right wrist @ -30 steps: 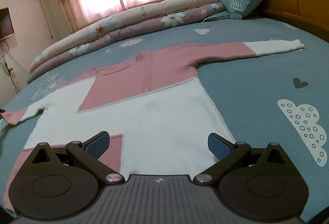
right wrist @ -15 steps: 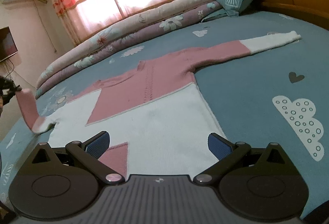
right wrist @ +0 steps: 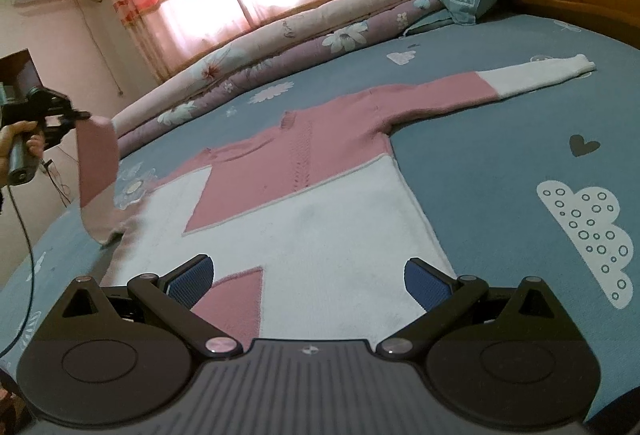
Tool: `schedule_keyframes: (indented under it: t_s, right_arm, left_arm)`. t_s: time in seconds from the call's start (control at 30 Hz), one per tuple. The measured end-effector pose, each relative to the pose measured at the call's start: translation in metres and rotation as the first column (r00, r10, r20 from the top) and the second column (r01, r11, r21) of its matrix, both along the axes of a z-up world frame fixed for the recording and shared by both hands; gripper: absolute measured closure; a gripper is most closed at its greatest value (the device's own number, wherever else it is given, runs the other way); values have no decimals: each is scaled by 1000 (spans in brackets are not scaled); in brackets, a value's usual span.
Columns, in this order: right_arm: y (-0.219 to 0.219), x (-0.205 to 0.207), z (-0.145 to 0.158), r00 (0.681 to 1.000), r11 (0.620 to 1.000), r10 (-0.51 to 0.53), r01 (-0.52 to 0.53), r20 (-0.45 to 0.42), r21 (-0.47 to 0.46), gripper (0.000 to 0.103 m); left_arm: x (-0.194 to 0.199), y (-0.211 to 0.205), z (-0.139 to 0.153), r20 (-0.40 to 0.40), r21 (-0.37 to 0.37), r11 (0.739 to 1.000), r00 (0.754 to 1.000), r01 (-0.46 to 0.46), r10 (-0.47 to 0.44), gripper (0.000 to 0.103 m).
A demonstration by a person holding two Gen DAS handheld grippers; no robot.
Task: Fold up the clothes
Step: 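Lift the cuff with the left gripper and carry the sleeve across the body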
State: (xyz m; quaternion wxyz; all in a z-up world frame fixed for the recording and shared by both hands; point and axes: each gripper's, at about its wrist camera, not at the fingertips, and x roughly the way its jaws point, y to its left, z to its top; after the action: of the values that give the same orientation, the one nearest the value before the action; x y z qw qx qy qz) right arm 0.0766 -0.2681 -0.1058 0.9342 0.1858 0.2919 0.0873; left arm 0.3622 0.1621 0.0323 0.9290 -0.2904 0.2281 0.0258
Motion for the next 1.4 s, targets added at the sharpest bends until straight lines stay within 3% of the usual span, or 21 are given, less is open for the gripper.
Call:
schedule_keyframes:
  t_s: [0.3,0.47,1.1,1.27,1.4]
  right_arm:
    - [1,0,-1,999,999,35,-35,-16,2,0]
    - [2,1,-2,998,998,58,-58,-34,2,0]
    - [0,-4,-3,997,998,67,-67,-39,5,0]
    - [1,-4,-4,997,998,63,-63,-45,6,0]
    - [1,-4,-4,997,998,63,-63,-48,2,0]
  left_arm:
    - [26,-50,-7,-4,-13,996,997,83,-83,100]
    - [37,-81,-15,-27,17,988,988,151,-150,100]
    - [54,-172,-75,-132,68,952,949,297,-286,99]
    - [49,-205,-88,-145,200,921,940,334,-309,99]
    - [48,-223,-107,-182,235,905,931,355,-318,99]
